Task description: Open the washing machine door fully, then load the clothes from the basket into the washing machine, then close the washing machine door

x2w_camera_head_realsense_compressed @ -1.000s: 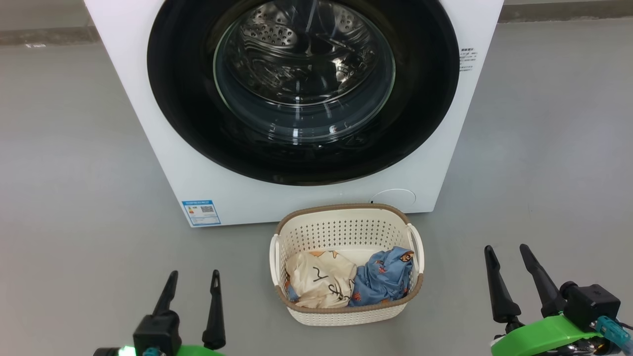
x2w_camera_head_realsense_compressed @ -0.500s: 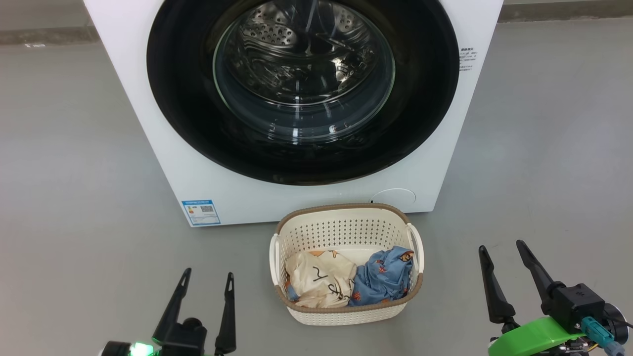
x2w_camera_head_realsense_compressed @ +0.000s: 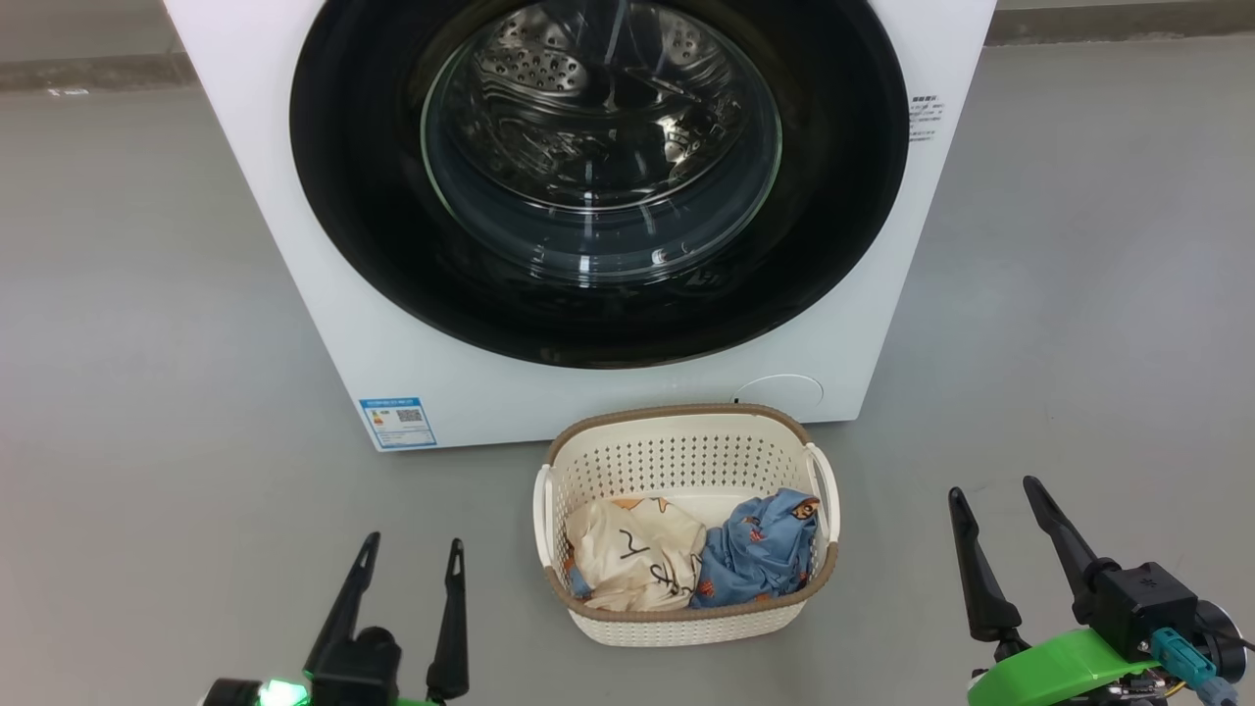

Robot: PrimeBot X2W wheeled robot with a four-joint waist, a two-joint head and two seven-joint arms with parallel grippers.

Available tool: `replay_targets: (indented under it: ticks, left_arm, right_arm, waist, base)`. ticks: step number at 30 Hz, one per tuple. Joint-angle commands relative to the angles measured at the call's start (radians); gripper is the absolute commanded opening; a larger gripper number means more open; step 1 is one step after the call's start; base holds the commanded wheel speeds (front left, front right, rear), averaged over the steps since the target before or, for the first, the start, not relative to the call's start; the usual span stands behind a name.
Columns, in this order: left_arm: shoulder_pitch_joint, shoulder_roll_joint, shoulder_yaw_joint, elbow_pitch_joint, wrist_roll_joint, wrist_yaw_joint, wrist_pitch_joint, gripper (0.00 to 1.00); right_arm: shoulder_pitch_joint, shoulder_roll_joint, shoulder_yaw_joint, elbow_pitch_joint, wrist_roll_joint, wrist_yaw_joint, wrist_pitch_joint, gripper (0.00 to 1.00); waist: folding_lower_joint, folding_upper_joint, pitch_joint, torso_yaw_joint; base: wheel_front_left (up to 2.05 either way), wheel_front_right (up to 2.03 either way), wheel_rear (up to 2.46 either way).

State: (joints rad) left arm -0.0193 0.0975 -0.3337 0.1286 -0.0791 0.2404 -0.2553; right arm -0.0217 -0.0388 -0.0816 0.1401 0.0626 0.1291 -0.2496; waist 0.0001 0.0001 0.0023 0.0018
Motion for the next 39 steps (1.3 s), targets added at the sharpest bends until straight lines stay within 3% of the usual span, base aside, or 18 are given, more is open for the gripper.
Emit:
replay_targets:
  ticks: [1,22,39]
  left_arm:
    - [-0.021,-0.002,0.048,-0.013,-0.019,-0.009,-0.006,1.0]
    - [-0.009,-0.045,0.146,0.046,-0.138,-0.098,-0.006,1.0]
    - [-0.017,-0.047,0.142,0.063,-0.175,-0.1,-0.006,1.0]
  right_arm:
    - [-0.036,-0.011,0.023,-0.023,-0.004,0.002,-0.012,1.0]
    - [-0.04,-0.011,0.024,-0.006,0.006,0.002,-0.012,1.0]
    - [-0.039,-0.011,0.021,0.0,0.009,0.002,-0.012,1.0]
  waist:
    - [0.0,-0.0001,0.0,0.0]
    - [0.0,-0.0001,-0.002,0.003]
    - [0.0,-0.0001,-0.007,0.006]
  base:
    - [0.0,0.0,0.0]
    - [0.0,0.0,0.0]
    - [0.0,0.0,0.0]
